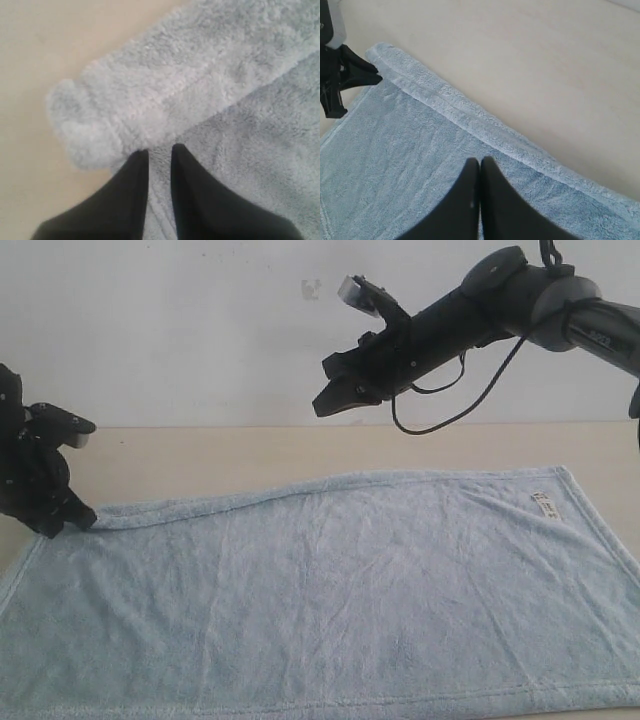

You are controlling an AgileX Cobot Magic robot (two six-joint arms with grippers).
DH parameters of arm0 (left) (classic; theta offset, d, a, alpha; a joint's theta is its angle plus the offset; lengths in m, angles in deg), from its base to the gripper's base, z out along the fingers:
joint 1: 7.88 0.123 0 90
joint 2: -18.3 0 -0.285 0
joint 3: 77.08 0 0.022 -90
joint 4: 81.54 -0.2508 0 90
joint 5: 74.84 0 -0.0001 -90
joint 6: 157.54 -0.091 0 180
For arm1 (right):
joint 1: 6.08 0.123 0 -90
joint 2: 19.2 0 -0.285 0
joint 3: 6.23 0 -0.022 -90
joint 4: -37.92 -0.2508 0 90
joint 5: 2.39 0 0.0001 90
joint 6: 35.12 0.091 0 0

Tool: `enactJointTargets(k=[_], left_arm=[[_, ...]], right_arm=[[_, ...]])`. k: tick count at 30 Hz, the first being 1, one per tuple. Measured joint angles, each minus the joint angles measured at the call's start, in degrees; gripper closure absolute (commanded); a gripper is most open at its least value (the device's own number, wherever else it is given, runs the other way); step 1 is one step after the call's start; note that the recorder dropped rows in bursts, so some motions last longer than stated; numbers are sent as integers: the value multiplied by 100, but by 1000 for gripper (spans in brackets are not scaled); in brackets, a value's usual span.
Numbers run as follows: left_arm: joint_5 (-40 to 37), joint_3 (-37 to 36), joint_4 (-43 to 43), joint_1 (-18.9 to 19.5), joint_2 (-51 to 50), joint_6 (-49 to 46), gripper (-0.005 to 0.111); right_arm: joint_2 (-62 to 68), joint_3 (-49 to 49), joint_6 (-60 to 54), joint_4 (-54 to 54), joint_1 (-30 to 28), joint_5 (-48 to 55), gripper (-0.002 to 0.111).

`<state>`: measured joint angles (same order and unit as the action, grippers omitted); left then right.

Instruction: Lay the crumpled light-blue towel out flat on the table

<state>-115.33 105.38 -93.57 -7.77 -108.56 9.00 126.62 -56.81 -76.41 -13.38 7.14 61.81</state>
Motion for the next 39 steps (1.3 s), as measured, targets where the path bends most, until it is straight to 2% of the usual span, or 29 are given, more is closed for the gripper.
enactJointTargets(k=[7,14,18,22,26,32,39], left_arm=[[213,24,-96,0,-90,112,90],[1294,24,-106,0,-235,473,90],[1934,347,-106,20,-323,856,86],[1935,840,-106,162,-428,1516,83],[1579,960,-298,283,-376,1700,83],[1372,639,-449,371,66,1739,83],[1714,-573,-170,384,1121,1578,84]], right_arm=[[0,0,0,-48,0,100,109],[0,0,0,-48,0,173,109],[0,0,22,-48,0,173,109],[0,0,249,43,0,60,109],[-21,0,756,923,0,-247,109],[-257,0,931,1549,-112,-297,109],[-790,29,1162,1952,-629,132,109]])
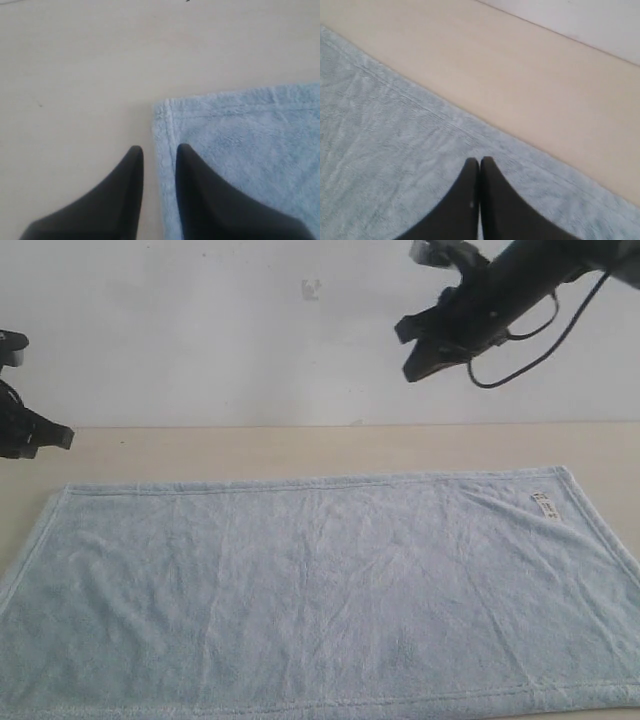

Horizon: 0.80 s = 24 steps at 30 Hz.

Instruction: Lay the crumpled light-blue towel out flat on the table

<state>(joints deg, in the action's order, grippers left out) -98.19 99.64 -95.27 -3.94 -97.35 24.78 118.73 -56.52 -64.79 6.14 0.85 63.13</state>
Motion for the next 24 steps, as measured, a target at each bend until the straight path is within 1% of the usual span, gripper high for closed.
enactJointTargets(k=[2,4,7,10,13,17,21,24], left_arm=[[139,-369,95,0,291,-31,86],[169,-731,224,0,562,-57,87],[168,-1169,519,0,829,-201,87],[-8,-1540,862,-157,925,-522,87],[-202,-1853,1253,-470,945,-841,87],[-114,-2250,1482,-823,945,-967,88],[302,-2597,1510,-872,945,-943,88],[530,-2782,1510,-872,945,-907,88]], right_arm=[[-170,228,41,202,-223,94,109],[-384,655,90,386,-444,154,109],[-757,1541,168,775,-711,95,109],[-1226,2701,346,1448,-877,-241,109],[-1737,3978,661,2107,-914,-912,109],[-2383,5596,910,2373,-914,-2026,109],[-2743,6589,988,2384,-914,-3028,109],[-2804,6973,1075,2384,-914,-3445,109]])
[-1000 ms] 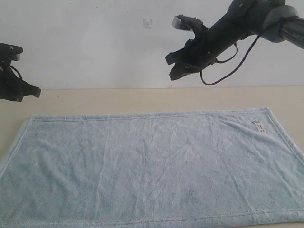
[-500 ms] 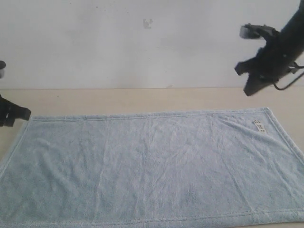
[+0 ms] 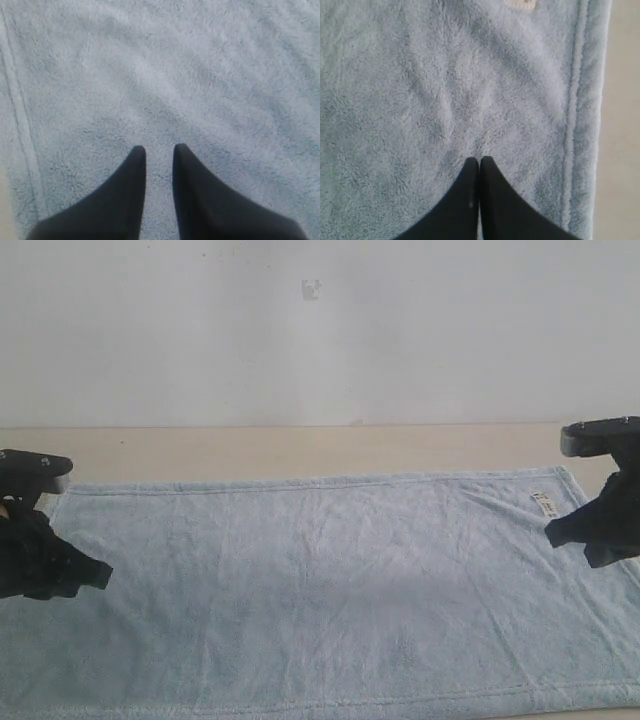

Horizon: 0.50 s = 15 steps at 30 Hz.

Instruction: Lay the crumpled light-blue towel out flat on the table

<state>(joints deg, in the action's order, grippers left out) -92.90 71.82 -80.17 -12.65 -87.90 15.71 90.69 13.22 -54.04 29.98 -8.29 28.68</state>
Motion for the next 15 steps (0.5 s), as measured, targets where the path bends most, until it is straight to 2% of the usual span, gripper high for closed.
enactJointTargets(k=[7,10,15], left_arm=[[364,-512,0,11,0,14,88],[538,-775,0,147,-122,78,88],[606,-826,14,261,-275,147,89]], right_arm=[[-1,376,124,0,0,-496,109],[-8,387,139,0,0,-585,109],[-8,489,201,12,0,-543,109]])
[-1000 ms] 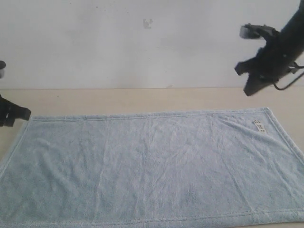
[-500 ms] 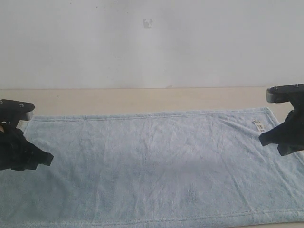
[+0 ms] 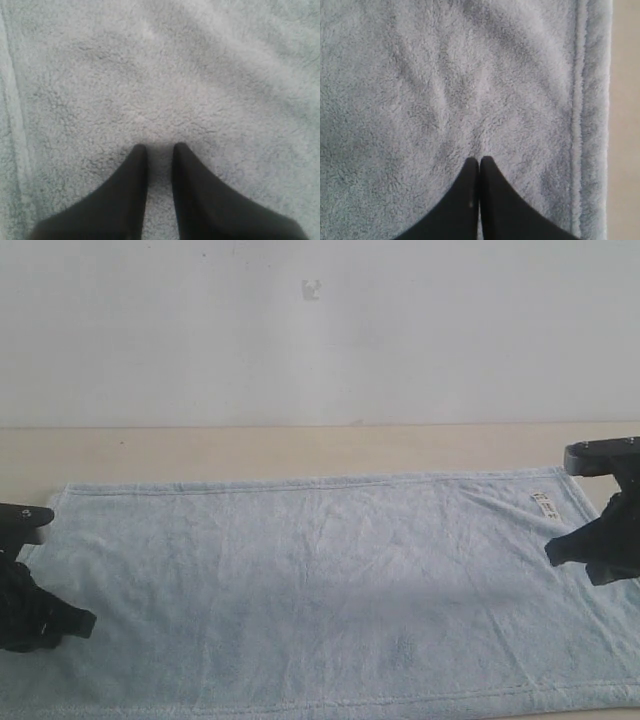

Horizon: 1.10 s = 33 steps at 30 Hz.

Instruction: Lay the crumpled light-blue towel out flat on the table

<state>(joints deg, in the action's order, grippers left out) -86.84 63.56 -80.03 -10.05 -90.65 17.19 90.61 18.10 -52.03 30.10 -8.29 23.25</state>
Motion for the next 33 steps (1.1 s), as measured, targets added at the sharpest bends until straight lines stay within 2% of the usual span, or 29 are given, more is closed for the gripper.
enactJointTargets(k=[4,7,12,16,24,33], left_arm=[[-94,32,0,0,-21,30,90],[-160,57,-186,0,-21,346,90],[-425,-89,-1525,0,247,1866,90],[-735,-272,-2013,23,662,2398,90],[-312,-281,-2037,23,2213,2533,90],[178,-281,-1499,23,3911,2555,91]], right_arm=[[10,558,519,261,0,-409,109],[10,615,668,350,0,-590,109],[10,615,708,358,0,-681,109],[10,625,708,358,0,-750,109],[-673,624,743,287,0,-1071,109],[-2865,1080,751,-244,0,-1721,109]])
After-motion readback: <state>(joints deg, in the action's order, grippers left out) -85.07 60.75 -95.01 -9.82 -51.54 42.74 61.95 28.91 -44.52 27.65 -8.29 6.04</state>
